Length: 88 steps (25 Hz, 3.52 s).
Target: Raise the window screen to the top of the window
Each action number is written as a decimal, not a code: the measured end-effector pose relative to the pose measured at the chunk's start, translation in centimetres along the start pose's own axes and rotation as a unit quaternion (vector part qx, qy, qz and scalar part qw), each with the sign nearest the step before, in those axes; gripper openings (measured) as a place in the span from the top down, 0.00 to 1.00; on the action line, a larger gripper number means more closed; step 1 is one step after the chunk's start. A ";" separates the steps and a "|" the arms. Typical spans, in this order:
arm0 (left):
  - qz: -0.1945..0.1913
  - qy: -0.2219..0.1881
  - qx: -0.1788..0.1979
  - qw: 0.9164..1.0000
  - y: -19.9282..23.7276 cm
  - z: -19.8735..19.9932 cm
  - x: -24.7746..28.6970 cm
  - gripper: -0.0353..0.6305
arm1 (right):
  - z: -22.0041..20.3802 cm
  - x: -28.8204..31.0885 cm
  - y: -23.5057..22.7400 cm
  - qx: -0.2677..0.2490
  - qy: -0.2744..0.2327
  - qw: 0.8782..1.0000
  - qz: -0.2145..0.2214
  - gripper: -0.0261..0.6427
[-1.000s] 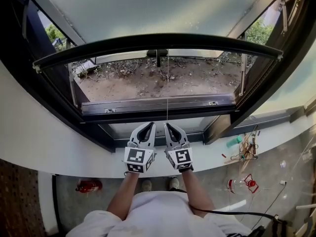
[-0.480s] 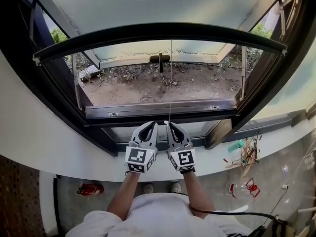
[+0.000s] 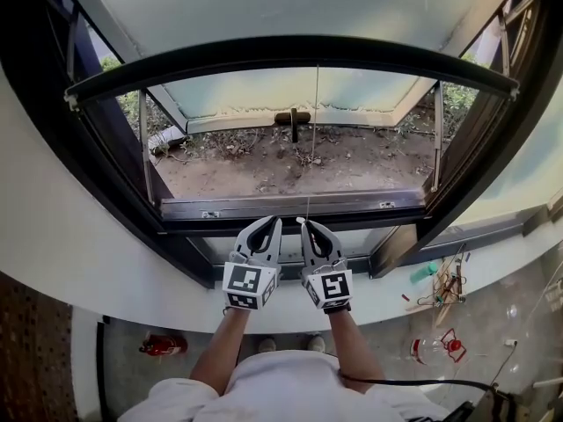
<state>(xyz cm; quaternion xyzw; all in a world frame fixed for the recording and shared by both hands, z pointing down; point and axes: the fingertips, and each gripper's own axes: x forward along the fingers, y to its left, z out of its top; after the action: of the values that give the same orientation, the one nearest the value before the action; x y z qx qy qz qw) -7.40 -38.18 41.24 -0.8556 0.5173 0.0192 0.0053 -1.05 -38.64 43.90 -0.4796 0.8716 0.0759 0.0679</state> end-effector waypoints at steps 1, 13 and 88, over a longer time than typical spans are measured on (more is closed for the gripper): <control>0.000 -0.002 0.001 1.000 0.1 0.2 0.1 0.94 | 0.1 0.1 0.1 0.001 -0.001 1.000 0.001 0.96; -0.004 -0.023 0.007 1.000 0.3 2.3 0.9 0.94 | 3.9 1.0 -0.7 -0.011 -0.046 0.999 -0.002 0.96; 0.009 -0.014 -0.026 1.000 0.6 0.6 -0.9 0.94 | 4.7 0.3 -1.7 0.042 0.056 0.997 -0.024 0.96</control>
<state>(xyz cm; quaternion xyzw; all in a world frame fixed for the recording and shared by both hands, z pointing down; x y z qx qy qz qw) -8.35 -37.63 40.70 -0.8505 0.5239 0.0448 -0.0096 0.45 -38.86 39.12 -0.5006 0.8647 0.0105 0.0411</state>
